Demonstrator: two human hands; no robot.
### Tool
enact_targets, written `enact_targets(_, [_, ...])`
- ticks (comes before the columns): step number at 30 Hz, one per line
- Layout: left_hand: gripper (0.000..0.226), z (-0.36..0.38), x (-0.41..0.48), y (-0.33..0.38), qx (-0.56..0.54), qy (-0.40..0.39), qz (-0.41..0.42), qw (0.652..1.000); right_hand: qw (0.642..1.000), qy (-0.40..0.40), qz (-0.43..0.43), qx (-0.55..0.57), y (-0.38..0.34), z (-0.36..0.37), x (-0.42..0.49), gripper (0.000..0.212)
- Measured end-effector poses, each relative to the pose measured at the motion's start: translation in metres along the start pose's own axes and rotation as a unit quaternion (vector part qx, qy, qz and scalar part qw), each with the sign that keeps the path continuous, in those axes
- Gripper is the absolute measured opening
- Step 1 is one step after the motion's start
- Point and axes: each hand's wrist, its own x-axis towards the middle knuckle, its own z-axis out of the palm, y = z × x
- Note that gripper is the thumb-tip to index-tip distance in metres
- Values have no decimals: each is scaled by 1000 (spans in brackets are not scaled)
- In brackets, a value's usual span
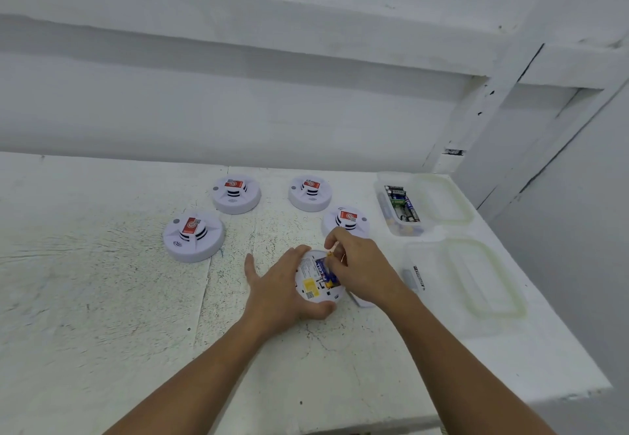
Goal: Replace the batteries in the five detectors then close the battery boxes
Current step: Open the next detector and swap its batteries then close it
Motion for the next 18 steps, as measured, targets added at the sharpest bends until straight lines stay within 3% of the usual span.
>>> enact_targets(4, [106, -3, -1, 2, 0, 1, 2, 1000, 982, 14, 92, 164, 4, -11, -2, 4])
enact_targets(5, [105, -3, -1, 2, -1, 0, 1, 1000, 958, 15, 127, 258, 4, -18, -2, 6])
enact_targets(8, [105, -3, -1, 1, -11, 0, -3, 1000, 823, 38, 202, 530, 10, -46, -5, 7])
enact_targets(11, [107, -2, -1, 0, -16, 3, -8, 1000, 746, 114, 217, 619, 32, -75, -9, 6])
enact_targets(13, [108, -1, -1, -1, -13, 6, -9, 1000, 753, 146, 221, 602, 49, -89, -14, 8])
enact_targets(14, [108, -1, -1, -1, -12, 7, -9, 1000, 775, 154, 228, 569, 58, -93, -17, 10])
enact_targets(18, [107, -1, -1, -1, -13, 9, -13, 1000, 910, 146, 281, 269, 87, -97, -29, 21])
